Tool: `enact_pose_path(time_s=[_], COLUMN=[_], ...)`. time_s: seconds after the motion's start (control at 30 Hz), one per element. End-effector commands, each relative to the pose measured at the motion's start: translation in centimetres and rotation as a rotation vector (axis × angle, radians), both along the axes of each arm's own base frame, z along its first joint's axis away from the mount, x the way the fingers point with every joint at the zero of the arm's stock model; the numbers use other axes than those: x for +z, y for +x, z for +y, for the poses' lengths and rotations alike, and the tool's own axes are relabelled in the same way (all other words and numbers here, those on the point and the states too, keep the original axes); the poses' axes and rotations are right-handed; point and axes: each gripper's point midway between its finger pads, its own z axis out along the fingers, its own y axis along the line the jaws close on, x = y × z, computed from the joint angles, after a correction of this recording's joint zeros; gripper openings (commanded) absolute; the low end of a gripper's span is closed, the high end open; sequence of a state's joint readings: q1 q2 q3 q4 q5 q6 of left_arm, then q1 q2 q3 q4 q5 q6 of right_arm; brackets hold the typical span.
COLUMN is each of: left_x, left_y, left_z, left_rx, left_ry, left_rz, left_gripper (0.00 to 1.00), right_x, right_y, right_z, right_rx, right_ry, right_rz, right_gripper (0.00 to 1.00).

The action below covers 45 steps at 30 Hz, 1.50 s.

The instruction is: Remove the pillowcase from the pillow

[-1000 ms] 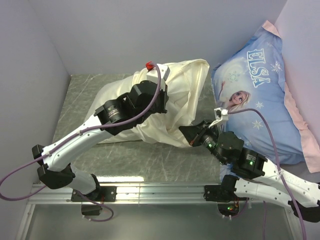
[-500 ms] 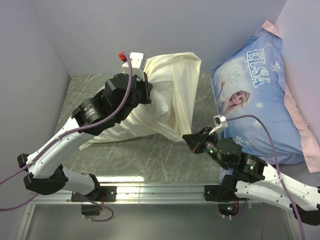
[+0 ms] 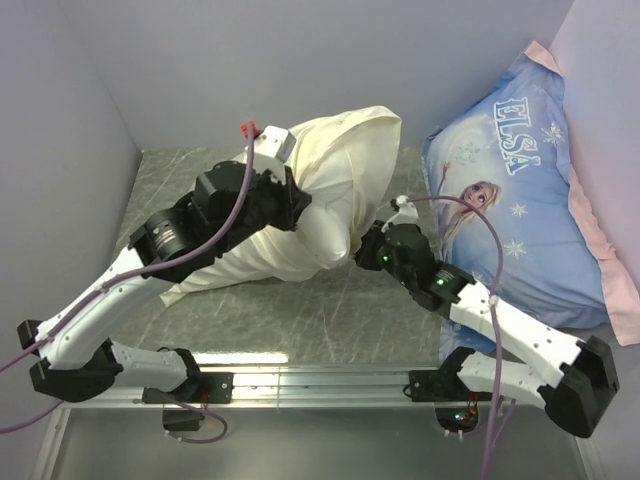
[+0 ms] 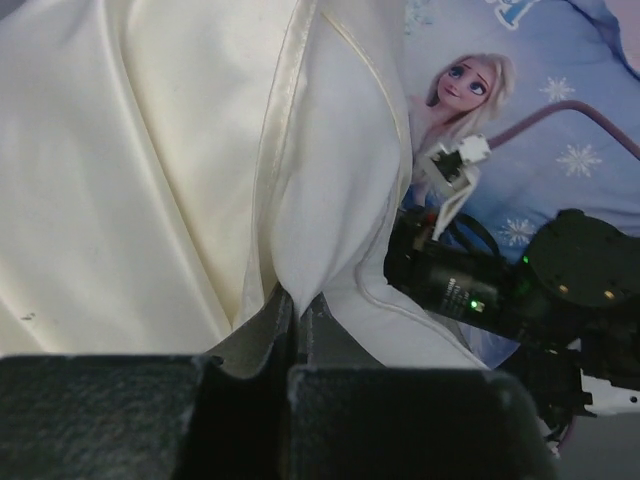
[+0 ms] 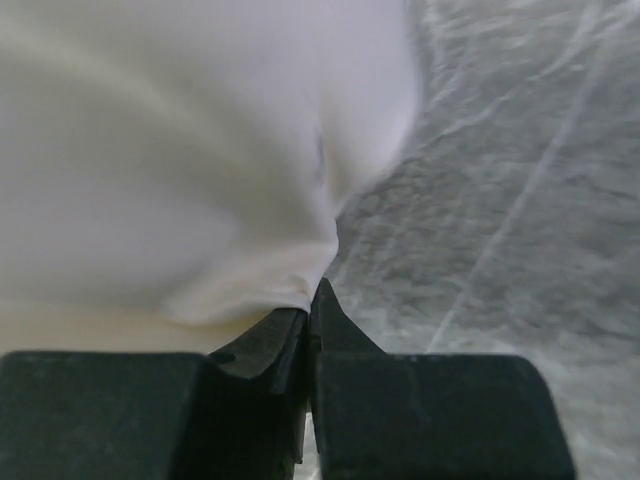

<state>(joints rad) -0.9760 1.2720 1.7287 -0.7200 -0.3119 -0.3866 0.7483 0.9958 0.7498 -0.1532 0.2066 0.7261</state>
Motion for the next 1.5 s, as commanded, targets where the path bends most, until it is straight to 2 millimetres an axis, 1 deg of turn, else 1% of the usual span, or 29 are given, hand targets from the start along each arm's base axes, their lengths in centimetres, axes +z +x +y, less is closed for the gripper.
enact_pose_path(time_s=[0.0, 0.03, 0.07, 0.1, 0.17, 0.2, 0.23, 0.27, 0.3, 0.33, 0.4, 0.43, 0.5, 0.53, 0.6, 0.8, 0.93, 1.0, 1.07, 1.1, 1.13, 1.17, 1.2, 1.23, 1.27, 1.33, 1.37, 1.4, 1.47], left_x=[6.7, 6.7, 6.2, 4.8, 4.2, 3.4, 3.4, 3.3, 3.1, 3.3, 3.2, 3.1, 2.9, 2.9, 2.8, 3.4, 4.0, 4.3, 4.4, 4.4, 4.4, 4.4, 4.3, 4.5, 4.5, 4.6, 4.6, 4.7, 4.8], left_y=[-3.4, -4.0, -4.3, -4.3, -4.8, -4.8, -4.9, -5.0, -5.0, -5.1, -5.2, -5.2, -5.2, -5.2, -5.3, -5.4, -5.6, -5.8, -6.0, -6.1, -6.2, -6.3, -6.4, -6.5, -6.6, -7.0, -7.2, -7.2, -7.6], left_z=[1.4, 2.1, 2.1, 2.0, 2.9, 3.0, 3.6, 3.8, 4.0, 4.4, 4.5, 4.5, 4.6, 4.6, 4.6, 5.2, 5.1, 5.1, 5.2, 5.2, 5.2, 5.3, 5.3, 5.5, 5.6, 5.6, 5.6, 5.7, 5.7], left_rx=[-0.103, -0.11, -0.124, -0.126, -0.119, -0.112, -0.101, -0.094, -0.088, -0.082, -0.082, -0.079, -0.079, -0.078, -0.081, -0.073, -0.089, -0.094, -0.101, -0.107, -0.112, -0.114, -0.12, -0.119, -0.121, -0.139, -0.149, -0.153, -0.173], left_ry=[-0.239, -0.247, -0.243, -0.225, -0.223, -0.21, -0.216, -0.22, -0.22, -0.227, -0.222, -0.218, -0.211, -0.209, -0.211, -0.211, -0.213, -0.217, -0.214, -0.215, -0.214, -0.212, -0.211, -0.214, -0.212, -0.215, -0.211, -0.21, -0.209], left_rz=[-0.116, -0.119, -0.111, -0.091, -0.083, -0.071, -0.072, -0.071, -0.07, -0.077, -0.073, -0.071, -0.069, -0.066, -0.065, -0.074, -0.078, -0.082, -0.082, -0.083, -0.082, -0.084, -0.084, -0.087, -0.088, -0.093, -0.094, -0.096, -0.105], left_gripper=[0.0, 0.0, 0.0, 0.0, 0.0, 0.0, 0.0, 0.0, 0.0, 0.0, 0.0, 0.0, 0.0, 0.0, 0.0, 0.0, 0.0, 0.0, 0.0, 0.0, 0.0, 0.0, 0.0, 0.0, 0.0, 0.0, 0.0, 0.0, 0.0], right_x=[1.0, 1.4, 1.7, 2.2, 4.0, 4.5, 6.4, 7.3, 8.2, 9.7, 11.2, 12.5, 13.5, 14.3, 15.1, 19.1, 20.1, 20.5, 20.5, 20.3, 20.2, 20.1, 19.7, 19.4, 19.1, 18.2, 17.7, 17.1, 15.9], right_y=[1.0, 1.0, 0.9, 0.9, 0.3, 0.1, -0.6, -1.0, -1.5, -2.3, -3.1, -3.9, -4.2, -4.1, -4.0, -4.4, -2.9, -1.8, -0.8, 0.1, 0.5, 1.3, 2.1, 2.6, 3.1, 4.6, 4.9, 6.0, 7.1], right_z=[1.9, 2.1, 2.0, 1.7, 0.4, 0.0, -0.8, -1.2, -1.4, -2.1, -2.8, -3.5, -4.4, -5.3, -5.9, -6.1, -6.9, -6.3, -6.1, -5.8, -5.7, -6.1, -5.8, -5.8, -5.9, -6.8, -7.0, -8.1, -8.4], right_rx=[0.087, 0.101, 0.104, 0.093, 0.071, 0.064, 0.054, 0.052, 0.054, 0.051, 0.045, 0.044, 0.02, -0.019, -0.037, -0.025, -0.106, -0.117, -0.135, -0.147, -0.146, -0.164, -0.166, -0.165, -0.174, -0.212, -0.218, -0.252, -0.252], right_ry=[-0.011, -0.003, 0.001, 0.005, 0.012, 0.017, 0.047, 0.068, 0.09, 0.129, 0.172, 0.203, 0.214, 0.213, 0.2, 0.231, 0.196, 0.178, 0.17, 0.158, 0.159, 0.153, 0.142, 0.136, 0.132, 0.116, 0.12, 0.113, 0.113], right_rz=[-0.031, -0.043, -0.056, -0.075, -0.119, -0.134, -0.176, -0.199, -0.216, -0.254, -0.289, -0.322, -0.359, -0.382, -0.408, -0.494, -0.5, -0.493, -0.488, -0.476, -0.469, -0.464, -0.447, -0.435, -0.424, -0.4, -0.385, -0.372, -0.336], right_gripper=[0.1, 0.15, 0.32, 0.4, 0.57, 0.6, 0.63, 0.66, 0.67, 0.68, 0.68, 0.69, 0.71, 0.72, 0.74, 0.76, 0.79, 0.77, 0.7, 0.65, 0.49, 0.42, 0.33, 0.18, 0.13, 0.05, 0.04, 0.03, 0.02])
